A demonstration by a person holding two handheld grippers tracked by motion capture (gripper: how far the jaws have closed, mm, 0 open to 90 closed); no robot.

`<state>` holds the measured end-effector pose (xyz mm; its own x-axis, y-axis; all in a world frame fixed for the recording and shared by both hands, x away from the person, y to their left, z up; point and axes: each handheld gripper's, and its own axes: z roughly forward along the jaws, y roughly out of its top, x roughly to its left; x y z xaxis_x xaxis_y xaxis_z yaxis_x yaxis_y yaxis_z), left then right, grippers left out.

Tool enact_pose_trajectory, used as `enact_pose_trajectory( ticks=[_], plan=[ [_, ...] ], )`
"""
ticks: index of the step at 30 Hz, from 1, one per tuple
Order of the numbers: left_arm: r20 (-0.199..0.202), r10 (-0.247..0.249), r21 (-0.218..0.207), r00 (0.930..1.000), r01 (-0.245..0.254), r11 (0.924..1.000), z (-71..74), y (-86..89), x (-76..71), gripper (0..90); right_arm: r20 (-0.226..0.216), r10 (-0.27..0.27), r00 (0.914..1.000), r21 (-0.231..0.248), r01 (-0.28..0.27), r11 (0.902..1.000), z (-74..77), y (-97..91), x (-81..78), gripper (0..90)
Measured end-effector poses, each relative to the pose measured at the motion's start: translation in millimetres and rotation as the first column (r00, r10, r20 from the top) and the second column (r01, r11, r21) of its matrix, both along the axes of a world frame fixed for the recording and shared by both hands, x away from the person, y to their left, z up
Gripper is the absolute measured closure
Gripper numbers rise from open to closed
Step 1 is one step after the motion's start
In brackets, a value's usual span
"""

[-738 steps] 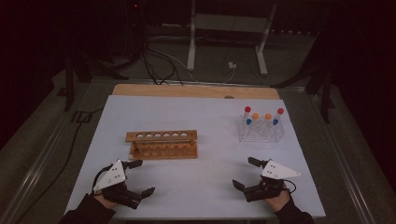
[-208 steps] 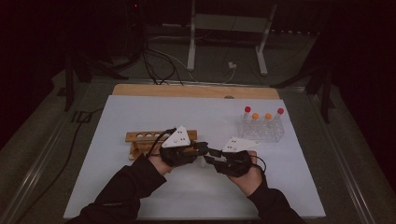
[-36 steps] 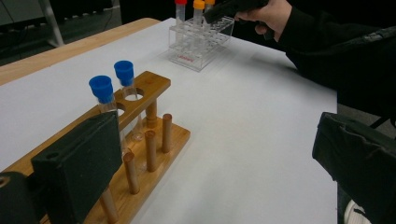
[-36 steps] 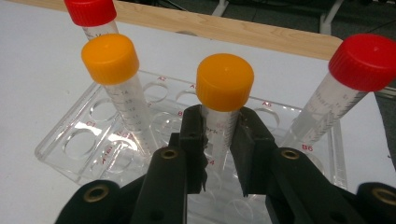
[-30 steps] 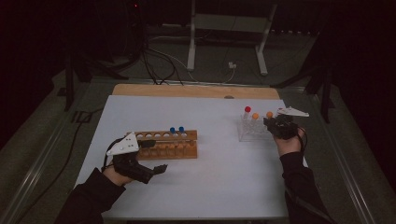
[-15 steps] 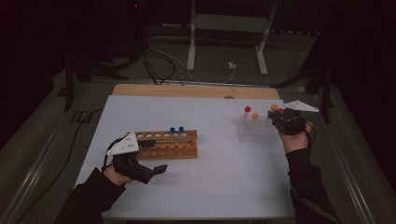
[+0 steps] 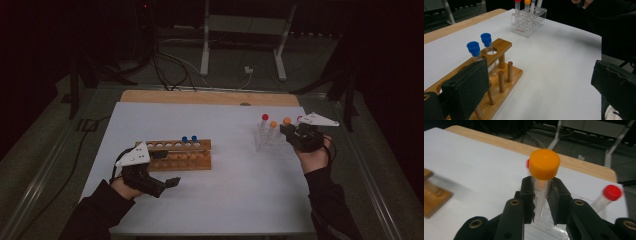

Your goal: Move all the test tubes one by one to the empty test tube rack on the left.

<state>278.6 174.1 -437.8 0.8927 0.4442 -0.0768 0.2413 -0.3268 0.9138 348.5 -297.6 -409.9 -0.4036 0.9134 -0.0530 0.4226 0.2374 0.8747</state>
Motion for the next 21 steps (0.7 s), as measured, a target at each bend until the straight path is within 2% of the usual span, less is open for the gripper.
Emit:
enact_pose_trajectory(
  ticks=[10, 21],
  plan=[
    [-0.002, -0.010, 0.005, 0.9999, 0.010, 0.9999, 0.9, -5.2, -0.2, 2.5, -0.018, 0.109, 0.9939, 0.005, -0.109, 0.9940, -6.6, 28.0, -19.2, 74.3],
    [0.004, -0.025, 0.004, 0.9997, 0.025, 0.9997, 6.5, -12.8, 1.9, 2.6, -0.031, 0.223, 0.9744, 0.012, -0.222, 0.9749, -14.4, 59.4, -41.7, 74.3]
  ],
)
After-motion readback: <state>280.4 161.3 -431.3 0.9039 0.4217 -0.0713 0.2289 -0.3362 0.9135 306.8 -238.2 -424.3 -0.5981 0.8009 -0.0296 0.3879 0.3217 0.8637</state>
